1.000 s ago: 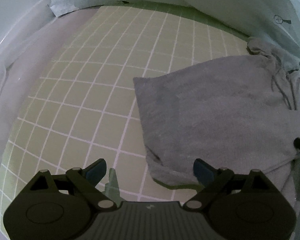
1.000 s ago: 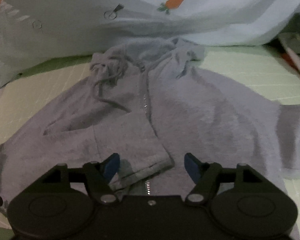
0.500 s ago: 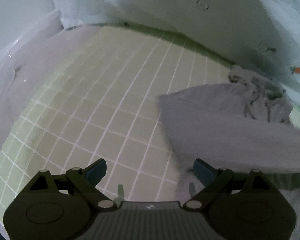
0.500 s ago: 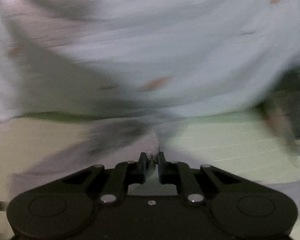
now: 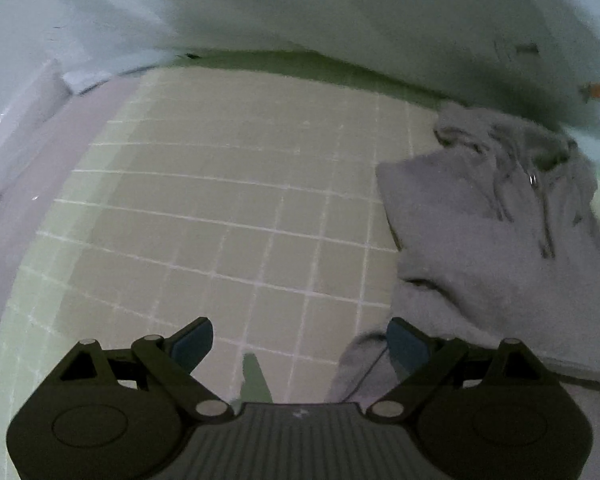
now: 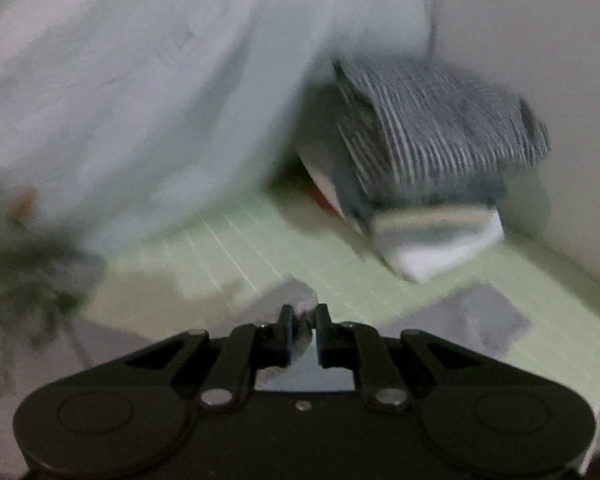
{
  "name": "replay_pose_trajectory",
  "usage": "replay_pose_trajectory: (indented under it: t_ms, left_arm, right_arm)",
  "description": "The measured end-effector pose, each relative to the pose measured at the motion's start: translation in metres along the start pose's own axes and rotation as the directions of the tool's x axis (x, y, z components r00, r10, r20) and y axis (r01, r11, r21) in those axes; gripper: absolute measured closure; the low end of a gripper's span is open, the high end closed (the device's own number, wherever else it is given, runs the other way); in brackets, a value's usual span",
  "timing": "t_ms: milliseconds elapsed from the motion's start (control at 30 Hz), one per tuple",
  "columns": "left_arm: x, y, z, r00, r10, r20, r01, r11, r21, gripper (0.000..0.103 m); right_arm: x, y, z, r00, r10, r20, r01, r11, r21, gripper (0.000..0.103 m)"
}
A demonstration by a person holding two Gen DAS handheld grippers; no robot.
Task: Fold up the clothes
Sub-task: 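Grasp the other sleeve with the right gripper and pull it outward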
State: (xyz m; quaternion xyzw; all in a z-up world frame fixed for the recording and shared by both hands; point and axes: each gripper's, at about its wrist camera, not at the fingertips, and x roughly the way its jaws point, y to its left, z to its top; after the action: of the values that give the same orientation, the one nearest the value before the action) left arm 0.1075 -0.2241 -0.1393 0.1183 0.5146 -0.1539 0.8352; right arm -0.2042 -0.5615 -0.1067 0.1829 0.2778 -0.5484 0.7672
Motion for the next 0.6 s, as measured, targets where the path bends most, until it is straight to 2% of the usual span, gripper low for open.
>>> replay_pose_trajectory:
  t_ms: [133, 267, 467, 567, 600]
  left_arm:
    - [0.013, -0.009, 0.010, 0.997, -0.077, -0.017, 0.077, 0.997, 0.006, 0.009]
    - [0.029, -0.013, 0.028, 0.988, -0.152, -0.026, 0.151, 0.988, -0.019, 0.012]
    - [0.054, -0.023, 0.061, 0.967, -0.253, -0.031, 0.251, 0.967, -0.039, 0.032]
    - [0.069, -0.031, 0.073, 0.959, -0.278, -0.052, 0.275, 0.960, -0.050, 0.053]
    - [0.070, -0.033, 0.076, 0.963, -0.267, -0.034, 0.265, 0.963, -0.049, 0.070]
  right_arm:
    - [-0.004, -0.001, 0.001, 1.000, 0.011, 0.014, -0.011, 1.000, 0.020, 0.092]
    - [0.006, -0.002, -0.003, 1.000, -0.010, -0.030, 0.010, 1.000, 0.029, 0.092]
    - [0.022, -0.012, -0.009, 0.995, -0.028, -0.101, 0.037, 0.995, 0.097, 0.092]
    - [0.027, -0.015, -0.008, 0.993, -0.018, -0.115, 0.034, 0.989, 0.143, 0.092]
    - [0.027, -0.016, -0.007, 0.993, -0.012, -0.117, 0.030, 0.987, 0.160, 0.092]
